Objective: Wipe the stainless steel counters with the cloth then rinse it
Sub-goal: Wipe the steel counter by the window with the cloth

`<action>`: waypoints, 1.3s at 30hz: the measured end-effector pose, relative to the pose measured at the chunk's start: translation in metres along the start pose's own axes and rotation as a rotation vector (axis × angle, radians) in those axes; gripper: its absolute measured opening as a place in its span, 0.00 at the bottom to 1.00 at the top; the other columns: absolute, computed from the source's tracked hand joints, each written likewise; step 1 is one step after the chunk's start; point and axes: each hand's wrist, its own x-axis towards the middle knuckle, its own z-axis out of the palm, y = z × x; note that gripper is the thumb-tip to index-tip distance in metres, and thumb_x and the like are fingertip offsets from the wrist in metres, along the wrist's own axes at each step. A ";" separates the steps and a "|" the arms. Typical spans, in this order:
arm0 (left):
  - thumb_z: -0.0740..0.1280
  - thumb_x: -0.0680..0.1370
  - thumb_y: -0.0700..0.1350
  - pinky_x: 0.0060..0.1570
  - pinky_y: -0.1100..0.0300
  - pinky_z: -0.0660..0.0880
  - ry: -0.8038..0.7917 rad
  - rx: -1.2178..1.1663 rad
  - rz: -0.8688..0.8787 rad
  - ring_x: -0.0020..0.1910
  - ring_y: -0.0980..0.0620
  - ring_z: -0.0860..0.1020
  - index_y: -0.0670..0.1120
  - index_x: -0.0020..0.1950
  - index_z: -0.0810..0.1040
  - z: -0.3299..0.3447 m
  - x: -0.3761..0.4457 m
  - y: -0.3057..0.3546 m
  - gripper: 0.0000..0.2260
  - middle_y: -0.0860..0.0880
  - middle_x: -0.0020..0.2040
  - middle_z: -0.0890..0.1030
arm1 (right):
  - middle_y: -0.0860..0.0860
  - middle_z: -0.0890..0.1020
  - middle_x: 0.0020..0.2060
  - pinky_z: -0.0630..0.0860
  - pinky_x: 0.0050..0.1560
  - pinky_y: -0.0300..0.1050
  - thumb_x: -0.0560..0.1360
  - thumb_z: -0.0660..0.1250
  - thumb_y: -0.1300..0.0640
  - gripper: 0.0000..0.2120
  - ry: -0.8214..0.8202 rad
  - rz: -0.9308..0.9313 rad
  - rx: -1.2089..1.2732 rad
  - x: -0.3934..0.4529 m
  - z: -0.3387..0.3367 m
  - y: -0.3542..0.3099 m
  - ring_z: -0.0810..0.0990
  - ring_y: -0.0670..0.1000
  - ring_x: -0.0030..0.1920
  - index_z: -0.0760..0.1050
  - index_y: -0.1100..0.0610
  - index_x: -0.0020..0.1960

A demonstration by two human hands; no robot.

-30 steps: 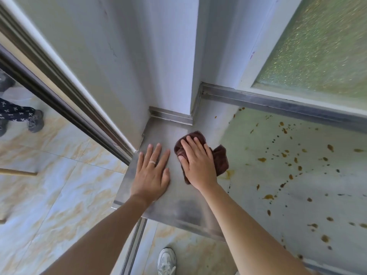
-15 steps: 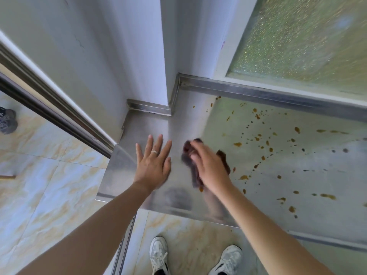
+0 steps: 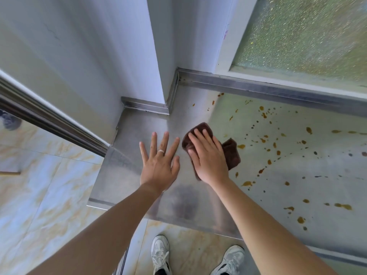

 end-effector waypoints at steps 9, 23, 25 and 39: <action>0.41 0.84 0.58 0.77 0.31 0.41 0.006 0.003 0.011 0.82 0.42 0.36 0.60 0.84 0.47 -0.004 -0.002 0.002 0.26 0.50 0.85 0.45 | 0.57 0.78 0.70 0.72 0.71 0.61 0.85 0.56 0.52 0.21 0.177 0.115 0.263 0.067 -0.007 0.029 0.75 0.59 0.73 0.74 0.59 0.73; 0.36 0.82 0.56 0.78 0.34 0.42 0.090 -0.174 -0.133 0.84 0.47 0.42 0.52 0.83 0.55 -0.013 0.065 0.025 0.31 0.51 0.84 0.53 | 0.48 0.67 0.80 0.57 0.81 0.56 0.85 0.52 0.45 0.25 0.027 0.001 0.014 0.069 0.015 -0.002 0.60 0.52 0.82 0.67 0.51 0.79; 0.38 0.82 0.58 0.78 0.34 0.42 0.093 -0.142 -0.124 0.83 0.47 0.39 0.51 0.84 0.51 -0.009 0.066 0.026 0.30 0.51 0.85 0.50 | 0.50 0.68 0.80 0.58 0.80 0.57 0.85 0.53 0.44 0.25 0.041 0.017 0.014 0.090 0.018 0.001 0.61 0.53 0.82 0.68 0.52 0.79; 0.57 0.78 0.53 0.78 0.32 0.49 0.169 -0.123 -0.019 0.83 0.48 0.55 0.48 0.79 0.69 -0.008 0.063 0.026 0.28 0.48 0.80 0.66 | 0.54 0.73 0.76 0.62 0.77 0.59 0.85 0.53 0.45 0.25 0.145 0.272 -0.075 0.111 -0.017 0.126 0.68 0.57 0.78 0.71 0.55 0.76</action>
